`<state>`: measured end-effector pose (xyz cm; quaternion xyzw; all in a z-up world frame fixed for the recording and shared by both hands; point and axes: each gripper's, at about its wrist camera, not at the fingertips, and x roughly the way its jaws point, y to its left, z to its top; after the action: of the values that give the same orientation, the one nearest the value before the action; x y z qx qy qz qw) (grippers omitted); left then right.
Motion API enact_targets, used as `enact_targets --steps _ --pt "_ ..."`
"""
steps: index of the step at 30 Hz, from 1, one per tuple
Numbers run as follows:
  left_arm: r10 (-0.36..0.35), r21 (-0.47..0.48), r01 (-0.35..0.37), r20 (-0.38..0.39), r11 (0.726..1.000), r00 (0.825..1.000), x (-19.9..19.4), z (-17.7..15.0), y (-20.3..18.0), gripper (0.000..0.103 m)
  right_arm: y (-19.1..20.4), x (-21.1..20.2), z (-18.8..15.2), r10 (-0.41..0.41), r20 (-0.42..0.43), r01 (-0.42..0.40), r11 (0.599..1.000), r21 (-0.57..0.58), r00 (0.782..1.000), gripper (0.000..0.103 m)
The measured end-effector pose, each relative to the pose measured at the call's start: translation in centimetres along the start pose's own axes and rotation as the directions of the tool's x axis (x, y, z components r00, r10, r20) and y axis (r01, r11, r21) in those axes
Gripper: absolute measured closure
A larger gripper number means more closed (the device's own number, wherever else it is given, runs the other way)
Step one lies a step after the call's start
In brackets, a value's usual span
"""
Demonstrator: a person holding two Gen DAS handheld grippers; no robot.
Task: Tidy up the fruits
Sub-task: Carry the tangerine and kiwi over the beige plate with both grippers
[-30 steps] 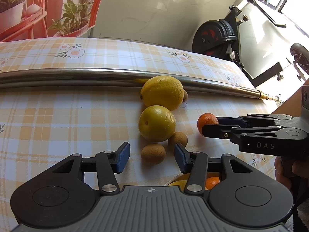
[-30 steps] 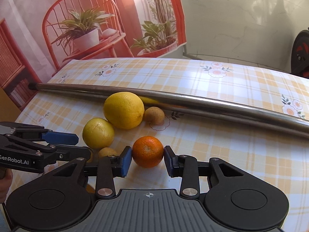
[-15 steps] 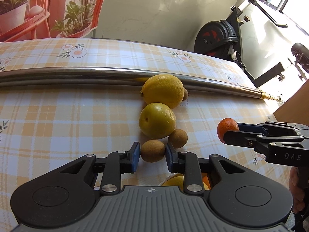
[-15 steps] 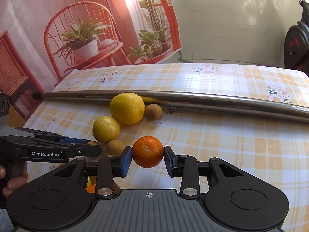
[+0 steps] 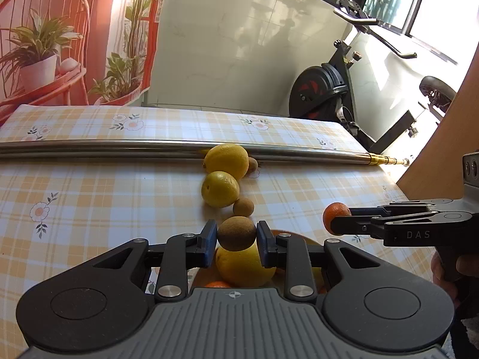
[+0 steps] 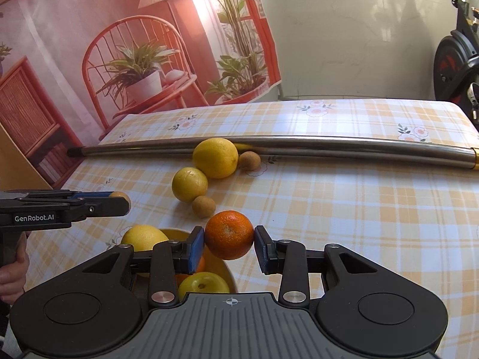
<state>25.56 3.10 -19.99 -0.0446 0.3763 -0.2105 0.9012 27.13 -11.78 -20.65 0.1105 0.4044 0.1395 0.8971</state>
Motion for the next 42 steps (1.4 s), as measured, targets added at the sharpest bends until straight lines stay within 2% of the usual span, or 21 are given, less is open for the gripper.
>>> enact_targets --steps 10,19,29,42 --pt "-0.012 -0.013 0.011 -0.058 1.000 0.998 -2.5 -3.8 -0.8 0.073 2.7 -2.6 -2.9 0.002 -0.025 -0.004 0.998 -0.066 1.000 0.070" --pt "-0.031 -0.005 0.031 -0.124 1.000 0.992 -2.2 -6.1 -1.4 0.073 4.8 -3.7 -5.4 0.028 -0.066 -0.034 0.994 -0.100 0.997 0.070" --pt "0.008 0.013 -0.006 -0.182 1.000 0.983 -1.5 -6.8 -1.1 0.073 5.7 -3.5 -7.2 0.038 -0.140 -0.055 0.991 -0.121 0.989 0.070" --pt "0.058 0.055 -0.048 -0.210 0.997 0.976 -0.8 -7.2 -1.2 0.073 5.9 -1.7 -8.1 -0.015 -0.214 -0.018 0.988 -0.152 0.977 0.069"
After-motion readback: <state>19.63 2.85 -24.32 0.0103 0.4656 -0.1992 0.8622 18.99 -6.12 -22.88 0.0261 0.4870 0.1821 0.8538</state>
